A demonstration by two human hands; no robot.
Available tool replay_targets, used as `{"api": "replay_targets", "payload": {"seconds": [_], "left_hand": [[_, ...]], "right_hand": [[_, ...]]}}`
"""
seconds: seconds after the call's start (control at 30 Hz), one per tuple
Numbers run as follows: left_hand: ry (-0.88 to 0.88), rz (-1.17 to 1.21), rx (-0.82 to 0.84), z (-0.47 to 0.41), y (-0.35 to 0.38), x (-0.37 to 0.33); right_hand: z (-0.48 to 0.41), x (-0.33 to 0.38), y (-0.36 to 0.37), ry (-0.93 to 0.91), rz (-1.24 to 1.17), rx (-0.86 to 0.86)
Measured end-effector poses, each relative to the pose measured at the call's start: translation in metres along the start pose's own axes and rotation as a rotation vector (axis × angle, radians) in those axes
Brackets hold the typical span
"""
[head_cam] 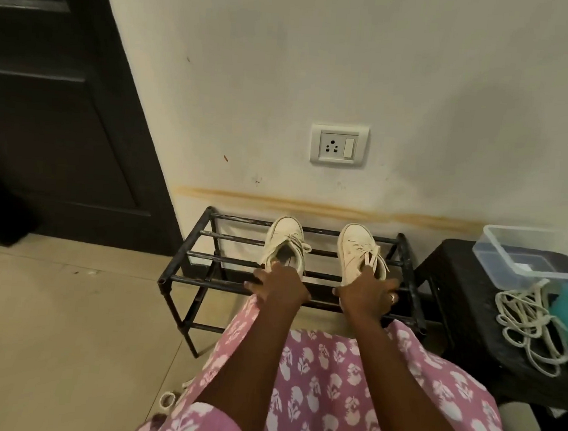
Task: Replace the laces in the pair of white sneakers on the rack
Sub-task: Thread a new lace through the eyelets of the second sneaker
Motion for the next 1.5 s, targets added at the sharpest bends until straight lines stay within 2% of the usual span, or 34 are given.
{"api": "replay_targets", "payload": {"seconds": [0.07, 0.13, 0.27, 0.6, 0.87, 1.17, 1.5], "left_hand": [[-0.039, 0.025, 0.024, 0.0, 0.009, 0.004], [-0.004, 0.048, 0.018, -0.009, 0.014, 0.0], [-0.02, -0.014, 0.0, -0.026, 0.015, -0.005], [-0.053, 0.016, -0.216, -0.029, 0.018, -0.01], [0.113, 0.161, -0.37, 0.035, 0.007, -0.012], [0.18, 0.066, -0.332, 0.136, -0.018, 0.023], [0.102, 0.097, -0.241, 0.166, 0.018, 0.055]], "right_hand": [[-0.004, -0.008, 0.006, -0.022, -0.07, 0.038], [-0.01, -0.011, 0.015, -0.047, -0.08, 0.049], [-0.013, -0.012, 0.029, 0.039, -0.117, 0.033], [-0.002, -0.01, 0.027, -0.028, -0.019, -0.058], [0.057, -0.008, 0.017, -0.102, -0.062, -0.125], [0.168, -0.031, -0.031, -0.195, 0.036, -0.077], [0.208, -0.081, -0.009, -0.164, 0.095, -0.025]]}}
Point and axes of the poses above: each hand's wrist, its own z-axis away from the middle knuckle, its own y-axis out of the palm, x = y × z, the point moved 7 cm from there along -z, towards the middle knuckle, and after that the axes turned 5 degrees about z, right-handed, at the moved point
